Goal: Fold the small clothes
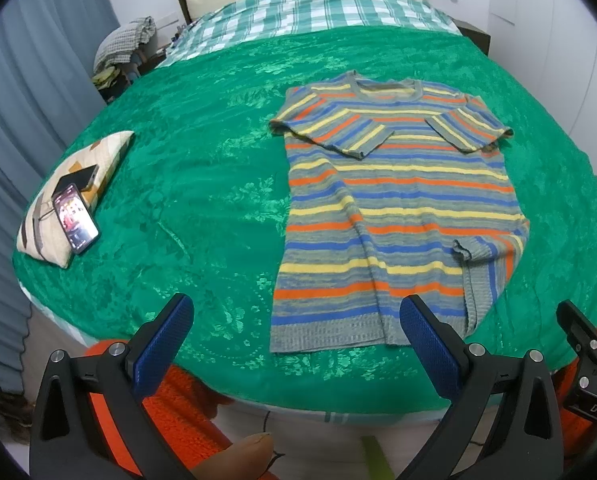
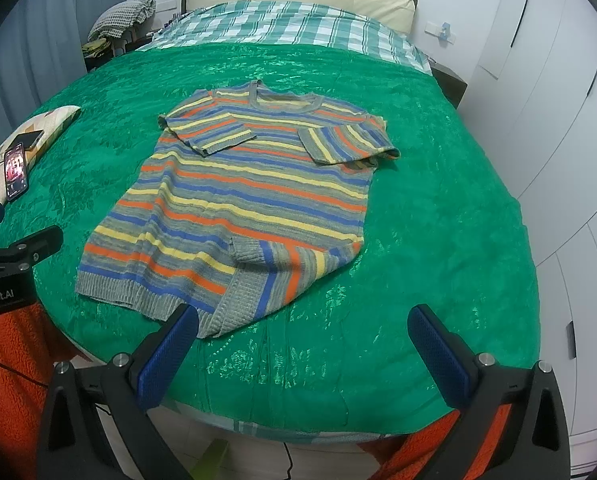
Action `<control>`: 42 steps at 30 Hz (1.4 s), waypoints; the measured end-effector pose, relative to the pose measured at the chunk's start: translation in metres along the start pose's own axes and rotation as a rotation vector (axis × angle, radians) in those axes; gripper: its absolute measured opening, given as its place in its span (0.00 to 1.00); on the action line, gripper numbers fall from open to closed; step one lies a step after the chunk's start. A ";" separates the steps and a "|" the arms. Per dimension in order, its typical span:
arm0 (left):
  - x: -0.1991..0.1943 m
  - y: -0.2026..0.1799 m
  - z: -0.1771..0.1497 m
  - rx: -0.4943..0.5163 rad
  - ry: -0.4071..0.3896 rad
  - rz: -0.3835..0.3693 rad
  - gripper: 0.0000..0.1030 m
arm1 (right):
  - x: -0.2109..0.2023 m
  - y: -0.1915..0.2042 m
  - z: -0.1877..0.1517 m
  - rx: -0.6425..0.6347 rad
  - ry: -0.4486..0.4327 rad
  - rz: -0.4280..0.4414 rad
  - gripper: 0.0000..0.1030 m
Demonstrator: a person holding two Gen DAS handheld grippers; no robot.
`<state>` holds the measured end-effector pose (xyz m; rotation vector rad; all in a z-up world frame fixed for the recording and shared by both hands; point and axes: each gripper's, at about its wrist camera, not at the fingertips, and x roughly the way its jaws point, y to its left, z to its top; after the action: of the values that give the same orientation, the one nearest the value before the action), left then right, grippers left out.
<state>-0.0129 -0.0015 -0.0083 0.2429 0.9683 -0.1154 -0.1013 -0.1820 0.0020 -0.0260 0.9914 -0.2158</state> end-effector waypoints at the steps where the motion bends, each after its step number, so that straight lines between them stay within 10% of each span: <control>1: 0.000 0.000 0.000 0.000 0.000 0.001 1.00 | 0.000 0.000 0.000 -0.001 0.000 0.000 1.00; 36: 0.010 0.001 -0.005 -0.005 0.048 -0.005 1.00 | -0.002 -0.014 0.002 0.040 -0.008 -0.103 1.00; 42: 0.075 0.047 -0.017 -0.079 0.188 -0.045 1.00 | 0.019 -0.053 0.007 0.142 -0.035 -0.020 1.00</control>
<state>0.0253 0.0493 -0.0718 0.1611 1.1627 -0.0959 -0.0946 -0.2384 -0.0029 0.0898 0.9391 -0.3028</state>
